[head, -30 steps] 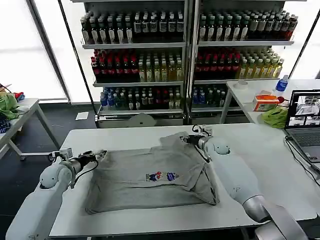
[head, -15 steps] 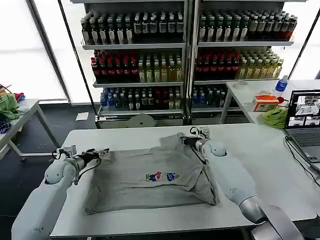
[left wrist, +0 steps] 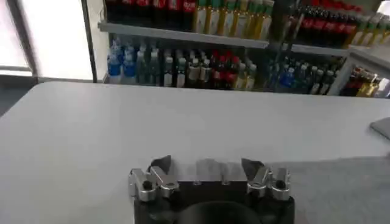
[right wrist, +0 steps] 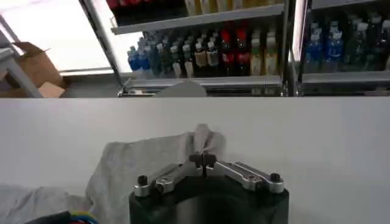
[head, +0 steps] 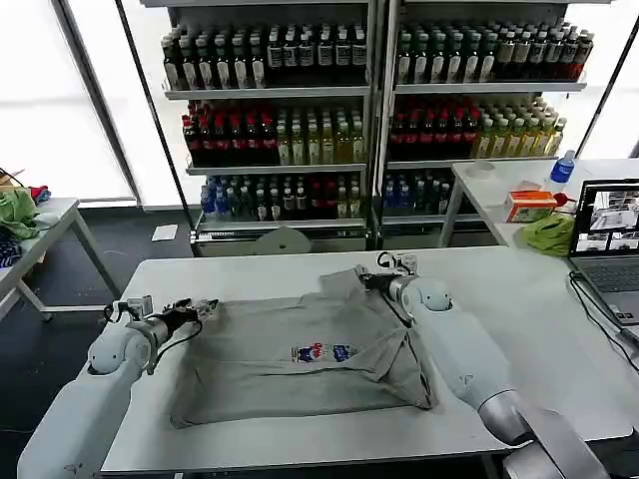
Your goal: Fold and organize the clothes.
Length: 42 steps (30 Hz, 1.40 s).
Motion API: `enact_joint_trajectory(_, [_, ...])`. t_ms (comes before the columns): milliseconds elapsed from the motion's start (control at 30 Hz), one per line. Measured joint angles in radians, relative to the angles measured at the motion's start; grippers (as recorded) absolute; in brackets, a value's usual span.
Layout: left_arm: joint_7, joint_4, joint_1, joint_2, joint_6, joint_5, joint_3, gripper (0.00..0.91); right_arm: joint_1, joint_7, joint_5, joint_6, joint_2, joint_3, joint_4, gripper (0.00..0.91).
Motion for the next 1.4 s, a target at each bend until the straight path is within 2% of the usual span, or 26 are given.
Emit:
enact_joint_trajectory(33, [0.000,-0.007,0.008,-0.001,0.000,0.001,0.000,0.151,-0.001,0.000,0.000,0.000,0.001,0.000,0.002,0.000])
enact_joint_trajectory(67, [0.001,-0.015,0.015,-0.002,0.000,0.002,0.000,0.060,-0.002,0.000,0.000,0.000,0.001,0.000,0.005,0.000])
enact_joint_trajectory(167, [0.002,-0.030,0.032,-0.007,0.000,0.004,-0.003,0.000,-0.003,0.000,0.001,0.000,0.002,0.001,0.010,0.000])
enact_joint_trajectory(800, [-0.013,-0.075,0.051,-0.015,-0.018,-0.010,-0.018,0.000,-0.038,0.017,0.045,-0.014,-0.023,0.023,0.086,0.000])
enact_joint_trajectory(1400, [-0.078,-0.210,0.101,0.010,-0.038,-0.056,-0.069,0.000,-0.148,0.069,0.198,-0.043,-0.113,0.088,0.373,0.000])
